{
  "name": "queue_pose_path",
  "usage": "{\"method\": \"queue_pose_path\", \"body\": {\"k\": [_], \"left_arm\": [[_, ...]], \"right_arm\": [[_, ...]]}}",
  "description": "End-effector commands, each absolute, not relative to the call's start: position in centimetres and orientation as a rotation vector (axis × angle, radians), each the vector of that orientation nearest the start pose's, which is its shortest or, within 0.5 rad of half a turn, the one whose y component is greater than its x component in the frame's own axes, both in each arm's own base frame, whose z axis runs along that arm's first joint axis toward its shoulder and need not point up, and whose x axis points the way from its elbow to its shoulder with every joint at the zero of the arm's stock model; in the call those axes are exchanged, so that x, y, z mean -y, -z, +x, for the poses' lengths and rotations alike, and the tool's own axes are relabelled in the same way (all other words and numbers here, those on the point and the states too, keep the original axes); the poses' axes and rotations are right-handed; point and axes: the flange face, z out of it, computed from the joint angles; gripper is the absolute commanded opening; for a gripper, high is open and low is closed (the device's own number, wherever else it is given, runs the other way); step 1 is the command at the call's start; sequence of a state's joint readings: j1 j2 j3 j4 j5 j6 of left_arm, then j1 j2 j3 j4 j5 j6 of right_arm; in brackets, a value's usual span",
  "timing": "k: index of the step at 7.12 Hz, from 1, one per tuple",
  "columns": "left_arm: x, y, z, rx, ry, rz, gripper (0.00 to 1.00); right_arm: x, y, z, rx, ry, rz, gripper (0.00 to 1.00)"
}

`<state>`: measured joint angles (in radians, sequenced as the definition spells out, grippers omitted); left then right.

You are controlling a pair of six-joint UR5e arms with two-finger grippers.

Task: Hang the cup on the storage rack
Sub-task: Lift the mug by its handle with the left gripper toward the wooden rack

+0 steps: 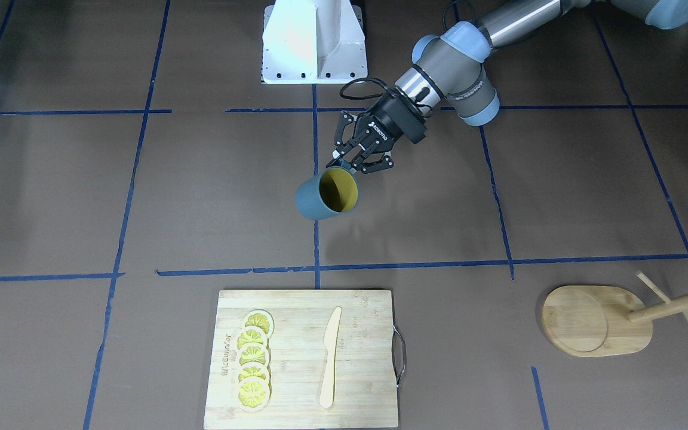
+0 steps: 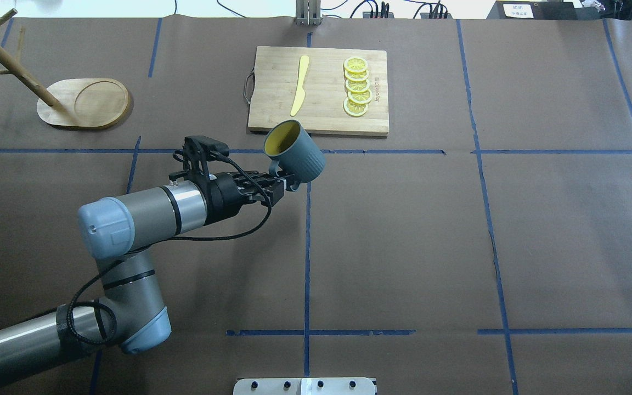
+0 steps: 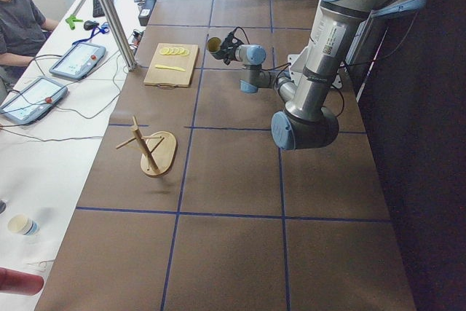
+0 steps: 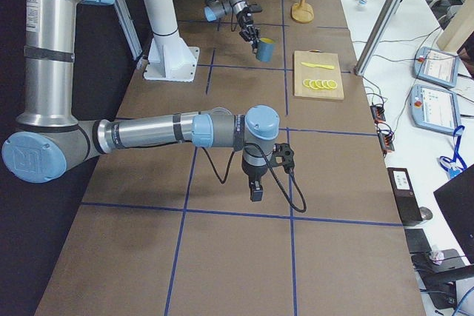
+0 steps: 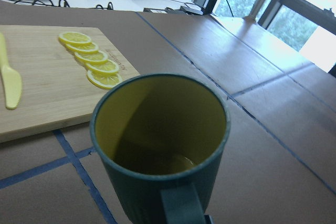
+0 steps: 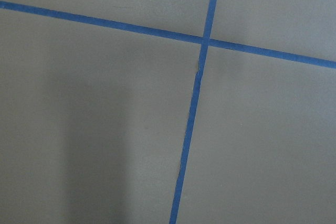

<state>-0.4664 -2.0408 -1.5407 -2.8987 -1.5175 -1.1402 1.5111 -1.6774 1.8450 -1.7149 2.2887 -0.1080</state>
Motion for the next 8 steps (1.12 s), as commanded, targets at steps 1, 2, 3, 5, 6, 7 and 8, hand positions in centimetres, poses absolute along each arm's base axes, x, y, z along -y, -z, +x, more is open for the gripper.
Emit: {"method": "queue_pose_path", "body": {"k": [1,2,3,5,6,7,8], "left_arm": [[44.6,-25.8,44.2,-1.791,0.432,0.548,0.00],[47.1,-25.7,41.3,-1.821,0.510,0.490,0.00],[49.4,-25.8,38.4,-1.852,0.609,0.416,0.00],[52.4,-26.1,34.2,-1.933,0.870,0.198,0.00],[53.4,-26.0,32.7,-1.980,1.005,0.056,0.00],[54.8,-26.2,29.9,-2.032,1.139,-0.068,0.00],[55.7,-27.7,27.1,-2.065,1.237,-0.140,0.00]], "right_arm": [[44.9,-59.0,4.1,0.719,0.168,0.043,1.00],[44.9,-59.7,4.1,0.720,0.163,0.030,1.00],[45.2,-59.8,4.1,0.720,0.163,0.028,1.00],[45.5,-59.5,4.0,0.721,0.166,0.036,1.00],[45.5,-59.5,4.0,0.721,0.165,0.034,1.00],[45.5,-59.5,4.0,0.723,0.165,0.034,1.00],[45.5,-59.5,4.0,0.730,0.165,0.034,1.00]]}}
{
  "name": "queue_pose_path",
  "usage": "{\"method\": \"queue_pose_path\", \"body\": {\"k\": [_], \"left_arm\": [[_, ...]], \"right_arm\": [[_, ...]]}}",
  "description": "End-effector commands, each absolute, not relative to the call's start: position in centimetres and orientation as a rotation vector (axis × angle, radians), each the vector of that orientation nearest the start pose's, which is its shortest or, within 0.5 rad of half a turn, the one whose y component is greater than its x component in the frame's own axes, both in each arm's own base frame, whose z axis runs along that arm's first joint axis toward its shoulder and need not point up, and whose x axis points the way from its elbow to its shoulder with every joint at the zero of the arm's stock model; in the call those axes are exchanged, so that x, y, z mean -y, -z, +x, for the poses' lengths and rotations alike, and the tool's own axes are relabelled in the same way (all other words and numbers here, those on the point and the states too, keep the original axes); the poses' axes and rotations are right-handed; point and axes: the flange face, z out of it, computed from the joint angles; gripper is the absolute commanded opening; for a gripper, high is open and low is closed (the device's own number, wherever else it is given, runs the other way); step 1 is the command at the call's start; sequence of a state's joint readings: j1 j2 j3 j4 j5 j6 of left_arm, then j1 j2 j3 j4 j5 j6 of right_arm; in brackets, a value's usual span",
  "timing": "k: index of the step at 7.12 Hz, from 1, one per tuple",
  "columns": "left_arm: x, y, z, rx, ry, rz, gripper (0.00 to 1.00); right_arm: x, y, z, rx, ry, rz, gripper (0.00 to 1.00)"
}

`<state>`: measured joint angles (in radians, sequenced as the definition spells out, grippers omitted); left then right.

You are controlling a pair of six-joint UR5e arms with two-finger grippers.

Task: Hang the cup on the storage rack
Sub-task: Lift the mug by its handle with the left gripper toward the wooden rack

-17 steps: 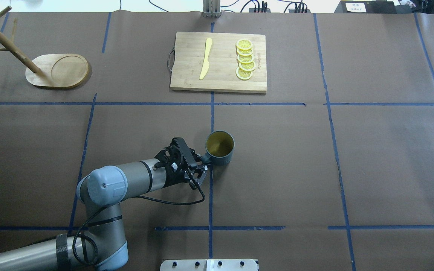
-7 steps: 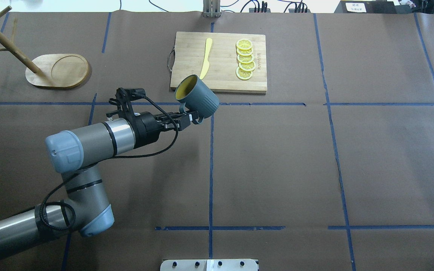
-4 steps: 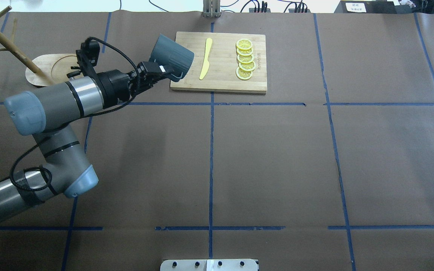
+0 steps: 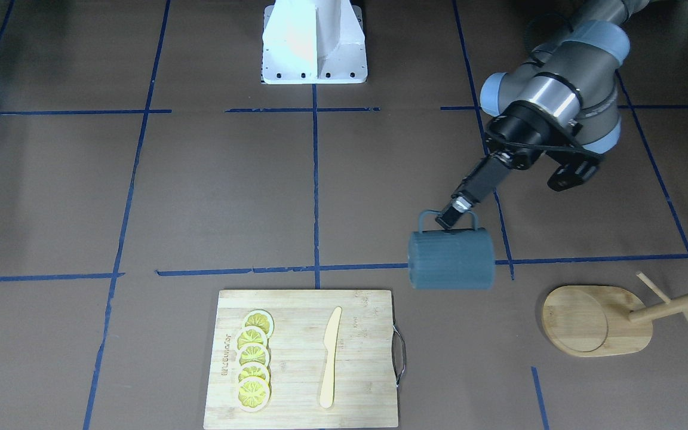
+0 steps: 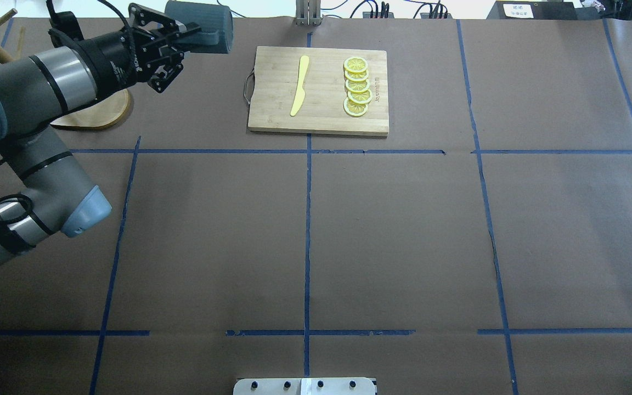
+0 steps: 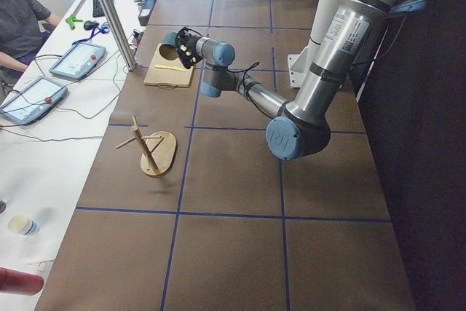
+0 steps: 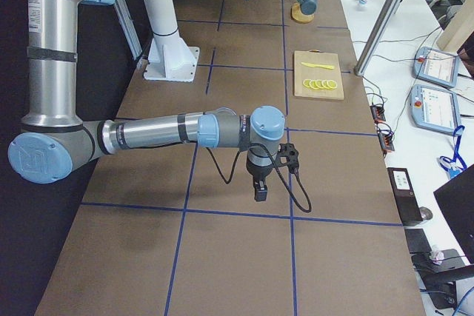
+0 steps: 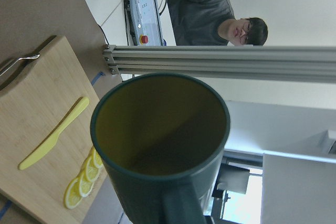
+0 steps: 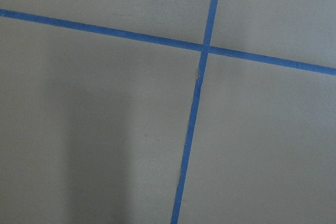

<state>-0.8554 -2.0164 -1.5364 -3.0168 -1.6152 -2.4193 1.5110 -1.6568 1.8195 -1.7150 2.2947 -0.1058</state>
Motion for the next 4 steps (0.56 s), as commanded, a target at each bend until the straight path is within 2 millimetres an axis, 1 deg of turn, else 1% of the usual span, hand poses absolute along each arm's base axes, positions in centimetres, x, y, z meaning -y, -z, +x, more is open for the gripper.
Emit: {"method": "queue_pose_path", "body": {"k": [1,2,3,4], "left_arm": [[56.8,-28.8,24.9,-2.085,1.316,-0.180,0.00],[57.9,-30.3,21.7,-2.093,1.415,-0.214,0.00],[58.4,-31.5,20.1,-2.091,1.469,-0.221,0.00],[59.3,-33.7,18.6,-2.070,1.562,-0.262,0.01]], "right_arm": [[45.5,-59.5,4.0,0.730,0.165,0.034,1.00],[45.5,-59.5,4.0,0.729,0.166,0.035,1.00],[45.5,-59.5,4.0,0.730,0.167,0.036,1.00],[45.5,-59.5,4.0,0.730,0.165,0.034,1.00]]}}
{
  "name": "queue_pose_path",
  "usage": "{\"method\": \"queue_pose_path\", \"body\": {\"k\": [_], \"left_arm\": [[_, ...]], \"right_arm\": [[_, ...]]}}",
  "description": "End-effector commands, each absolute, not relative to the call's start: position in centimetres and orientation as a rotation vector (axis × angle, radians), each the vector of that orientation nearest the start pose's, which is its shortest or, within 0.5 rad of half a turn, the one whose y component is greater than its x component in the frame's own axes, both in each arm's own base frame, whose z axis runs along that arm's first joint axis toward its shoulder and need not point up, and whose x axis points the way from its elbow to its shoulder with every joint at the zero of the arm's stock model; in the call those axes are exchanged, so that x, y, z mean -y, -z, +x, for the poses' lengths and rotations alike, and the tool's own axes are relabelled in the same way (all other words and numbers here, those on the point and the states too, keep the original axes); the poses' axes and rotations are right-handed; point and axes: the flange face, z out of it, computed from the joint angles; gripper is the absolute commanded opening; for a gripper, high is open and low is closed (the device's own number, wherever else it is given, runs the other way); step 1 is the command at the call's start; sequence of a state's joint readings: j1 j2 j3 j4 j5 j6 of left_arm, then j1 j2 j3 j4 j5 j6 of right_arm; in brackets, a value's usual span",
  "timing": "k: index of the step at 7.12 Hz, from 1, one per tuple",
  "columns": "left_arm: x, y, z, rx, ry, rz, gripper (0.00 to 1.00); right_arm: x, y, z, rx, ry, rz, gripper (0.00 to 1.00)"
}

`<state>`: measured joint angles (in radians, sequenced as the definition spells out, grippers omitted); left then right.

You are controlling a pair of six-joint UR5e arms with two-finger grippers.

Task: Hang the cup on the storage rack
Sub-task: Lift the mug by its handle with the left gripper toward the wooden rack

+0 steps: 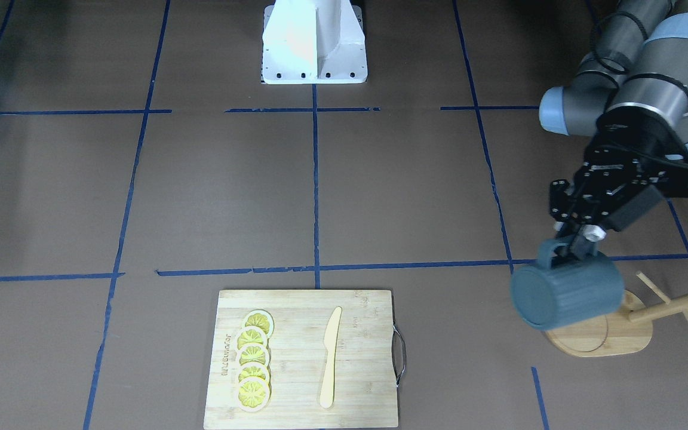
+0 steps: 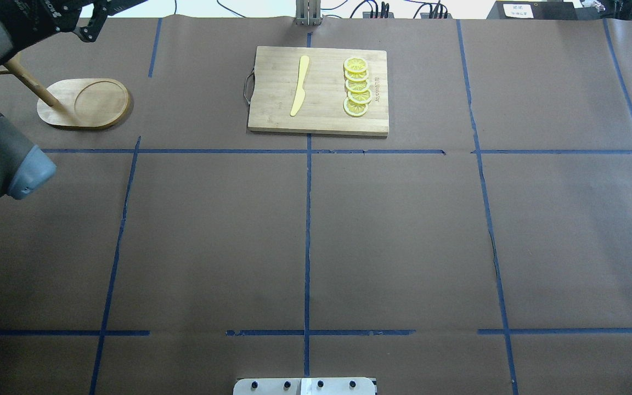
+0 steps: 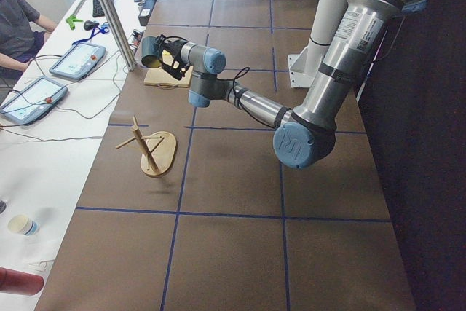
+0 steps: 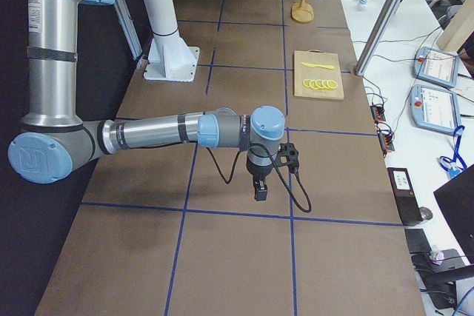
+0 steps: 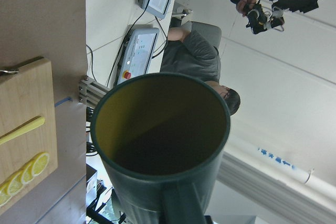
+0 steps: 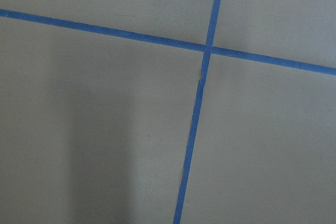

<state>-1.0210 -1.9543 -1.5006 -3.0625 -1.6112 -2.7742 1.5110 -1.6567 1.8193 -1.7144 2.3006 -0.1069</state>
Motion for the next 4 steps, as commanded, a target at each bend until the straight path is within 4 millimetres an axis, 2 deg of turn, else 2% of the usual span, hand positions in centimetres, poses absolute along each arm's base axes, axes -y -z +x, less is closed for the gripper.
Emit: {"method": "queue_pose_path", "body": {"k": [1,3,4], "left_arm": [[60.3,-35.3,17.5,-2.052,1.619,-0.264,0.01],[61.2,-37.7,17.1,-2.036,1.678,-0.296,0.01],[61.0,-40.1,16.4,-2.040,1.706,-0.330,0.01]], "right_arm": [[45.5,-59.4,4.0,0.730,0.166,0.036,1.00],[45.5,-59.3,4.0,0.730,0.166,0.037,1.00],[45.6,-59.2,4.0,0.730,0.167,0.040,1.00]]}}
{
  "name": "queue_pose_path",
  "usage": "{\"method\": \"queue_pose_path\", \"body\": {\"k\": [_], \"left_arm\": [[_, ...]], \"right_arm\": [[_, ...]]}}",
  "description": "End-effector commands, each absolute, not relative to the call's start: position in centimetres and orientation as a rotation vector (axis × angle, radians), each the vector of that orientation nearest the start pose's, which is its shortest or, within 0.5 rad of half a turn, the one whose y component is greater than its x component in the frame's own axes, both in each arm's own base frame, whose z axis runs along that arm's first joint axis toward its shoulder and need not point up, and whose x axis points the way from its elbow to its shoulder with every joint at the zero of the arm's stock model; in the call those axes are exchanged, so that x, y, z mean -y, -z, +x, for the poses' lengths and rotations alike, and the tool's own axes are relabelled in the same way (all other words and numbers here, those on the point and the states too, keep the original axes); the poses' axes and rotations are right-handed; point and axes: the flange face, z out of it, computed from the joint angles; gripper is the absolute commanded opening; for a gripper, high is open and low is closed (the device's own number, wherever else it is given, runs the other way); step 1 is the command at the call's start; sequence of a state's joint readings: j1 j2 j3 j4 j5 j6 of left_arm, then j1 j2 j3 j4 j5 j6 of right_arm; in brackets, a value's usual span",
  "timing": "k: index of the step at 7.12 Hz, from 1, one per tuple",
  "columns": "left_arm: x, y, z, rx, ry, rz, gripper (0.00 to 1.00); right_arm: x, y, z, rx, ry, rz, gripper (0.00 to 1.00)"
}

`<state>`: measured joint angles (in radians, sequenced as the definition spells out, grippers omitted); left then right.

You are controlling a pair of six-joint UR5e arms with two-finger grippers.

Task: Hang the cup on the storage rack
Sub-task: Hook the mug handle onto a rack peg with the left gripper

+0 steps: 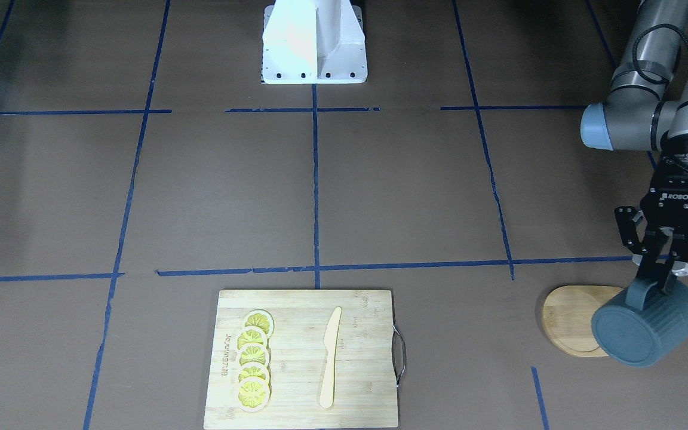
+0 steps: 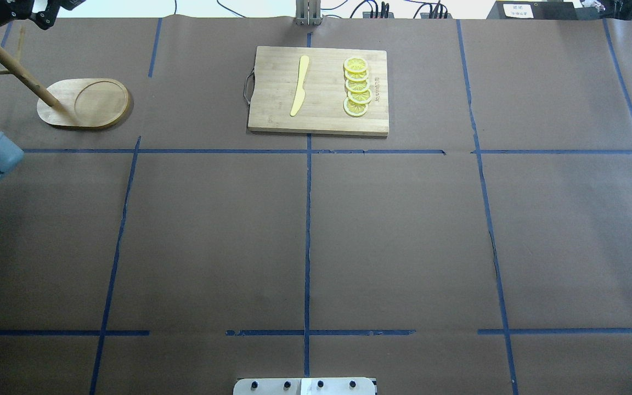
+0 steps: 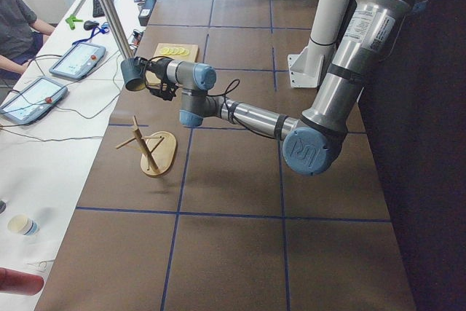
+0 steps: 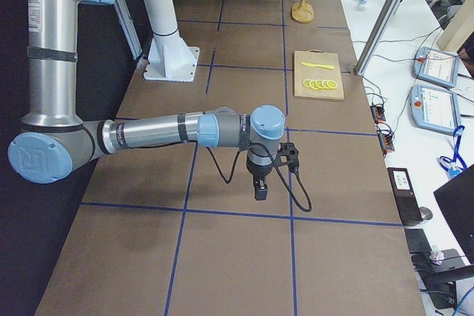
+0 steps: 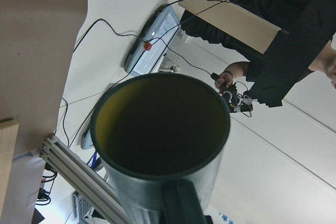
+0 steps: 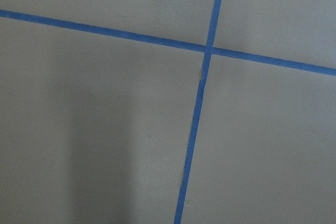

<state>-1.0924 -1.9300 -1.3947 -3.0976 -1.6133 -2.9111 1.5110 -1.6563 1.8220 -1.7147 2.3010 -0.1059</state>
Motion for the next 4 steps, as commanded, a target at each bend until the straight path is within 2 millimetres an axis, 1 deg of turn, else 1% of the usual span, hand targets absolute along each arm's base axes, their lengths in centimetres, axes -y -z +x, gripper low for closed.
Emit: {"method": "queue_pose_path", "body": {"k": [1,2,4], "left_arm": [[59.9,-42.9,15.9,-2.047,1.710,-0.346,0.01],[59.1,-44.6,15.5,-2.055,1.721,-0.373,0.01],[59.0,-47.0,15.4,-2.038,1.735,-0.369,0.01]], "right_arm": [[45.6,-59.2,4.0,0.730,0.169,0.041,1.00],[45.6,-59.2,4.0,0.730,0.169,0.041,1.00],[45.6,-59.0,4.0,0.730,0.168,0.043,1.00]]}}
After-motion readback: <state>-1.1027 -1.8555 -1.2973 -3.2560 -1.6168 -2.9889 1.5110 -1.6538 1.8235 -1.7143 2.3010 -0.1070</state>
